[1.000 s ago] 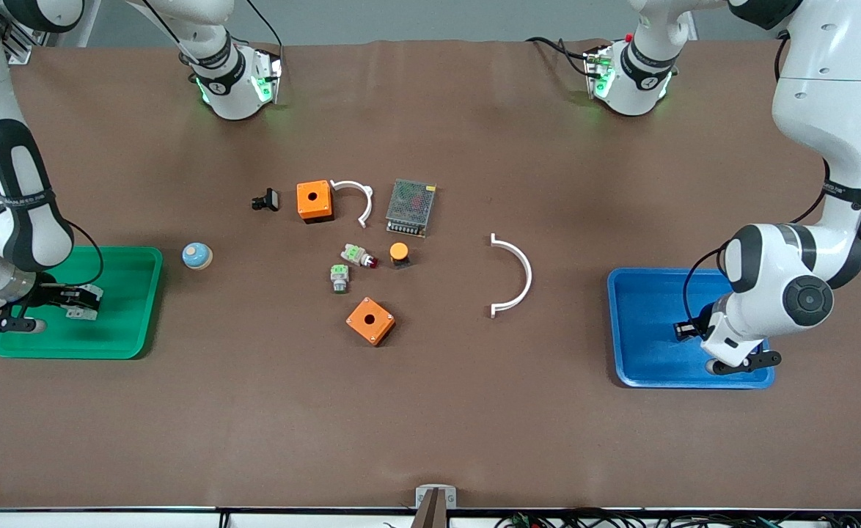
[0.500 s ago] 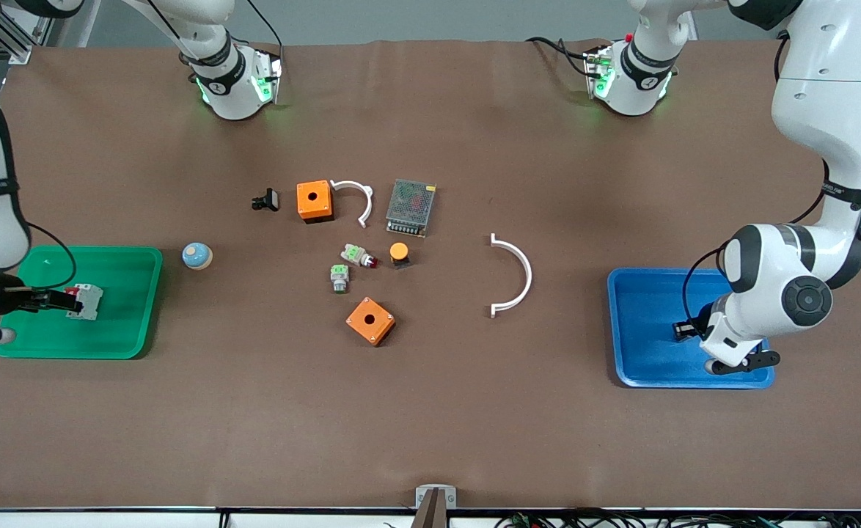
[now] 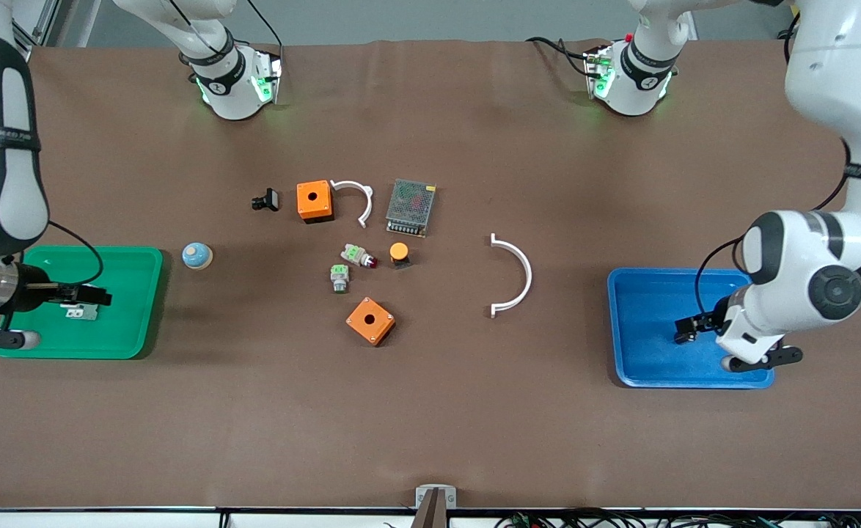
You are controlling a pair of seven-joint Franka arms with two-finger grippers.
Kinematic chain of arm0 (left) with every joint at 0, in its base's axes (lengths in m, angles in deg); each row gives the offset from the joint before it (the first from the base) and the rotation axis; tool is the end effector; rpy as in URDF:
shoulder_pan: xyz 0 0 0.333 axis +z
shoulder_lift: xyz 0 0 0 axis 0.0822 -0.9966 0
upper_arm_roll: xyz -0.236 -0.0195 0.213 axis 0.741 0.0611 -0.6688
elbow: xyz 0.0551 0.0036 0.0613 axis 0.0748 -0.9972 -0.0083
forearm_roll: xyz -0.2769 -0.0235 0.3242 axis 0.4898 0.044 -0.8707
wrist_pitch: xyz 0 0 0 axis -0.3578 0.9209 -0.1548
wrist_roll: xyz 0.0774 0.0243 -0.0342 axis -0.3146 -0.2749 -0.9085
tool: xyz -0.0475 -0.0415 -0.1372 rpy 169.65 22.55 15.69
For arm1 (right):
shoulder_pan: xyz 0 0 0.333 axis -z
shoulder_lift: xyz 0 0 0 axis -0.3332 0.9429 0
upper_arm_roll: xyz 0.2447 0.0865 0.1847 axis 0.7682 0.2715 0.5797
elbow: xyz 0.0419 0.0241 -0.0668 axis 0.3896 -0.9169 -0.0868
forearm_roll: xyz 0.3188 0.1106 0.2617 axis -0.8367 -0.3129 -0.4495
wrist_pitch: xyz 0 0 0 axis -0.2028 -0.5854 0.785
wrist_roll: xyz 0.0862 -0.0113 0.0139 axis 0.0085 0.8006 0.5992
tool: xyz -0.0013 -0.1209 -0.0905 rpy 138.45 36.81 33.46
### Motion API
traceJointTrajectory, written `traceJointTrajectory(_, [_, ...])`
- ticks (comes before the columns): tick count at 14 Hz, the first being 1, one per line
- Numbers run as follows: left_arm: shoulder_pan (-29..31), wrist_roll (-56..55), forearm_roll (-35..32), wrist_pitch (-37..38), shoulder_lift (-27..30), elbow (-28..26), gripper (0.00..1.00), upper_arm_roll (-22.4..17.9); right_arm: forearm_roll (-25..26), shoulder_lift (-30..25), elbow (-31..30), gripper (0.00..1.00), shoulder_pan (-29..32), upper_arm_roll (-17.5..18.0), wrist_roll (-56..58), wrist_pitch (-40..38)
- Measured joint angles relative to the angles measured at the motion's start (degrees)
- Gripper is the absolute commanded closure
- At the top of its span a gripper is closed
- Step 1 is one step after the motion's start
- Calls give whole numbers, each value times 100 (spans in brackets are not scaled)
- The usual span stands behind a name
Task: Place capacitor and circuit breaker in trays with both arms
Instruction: 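Open both grippers to release the parts into the trays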
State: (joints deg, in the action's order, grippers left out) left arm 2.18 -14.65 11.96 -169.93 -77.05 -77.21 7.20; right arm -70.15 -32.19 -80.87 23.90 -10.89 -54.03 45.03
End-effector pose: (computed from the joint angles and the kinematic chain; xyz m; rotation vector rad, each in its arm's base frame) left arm 0.6898 0.0059 0.2432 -3.0742 -0.2415 0.1485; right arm 0.6739 -0.0975 0.3538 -3.0925 0.1124 0.2294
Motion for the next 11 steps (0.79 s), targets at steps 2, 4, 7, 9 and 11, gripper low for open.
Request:
traceJointTrajectory(2, [10, 256, 111, 657, 544, 7, 0, 2, 2, -231, 14, 0, -101, -1, -45, -338])
traceJointTrajectory(4, [97, 634, 407, 1248, 1102, -6, 0, 2, 2, -537, 25, 0, -165, 1, -45, -652])
traceJointTrajectory(7, [261, 928, 626, 1939, 1924, -57, 0, 1, 31, -984, 29, 0, -334, 4, -45, -971])
traceJointTrajectory(9, [265, 942, 744, 2220, 2391, -78, 0, 5, 119, -1136, 145, 0, -432, 5, -53, -1138])
traceJointTrajectory(11, [263, 942, 870, 2420, 2770, -71, 0, 12, 135, -1151, 451, 0, -441, -1, -56, -1434])
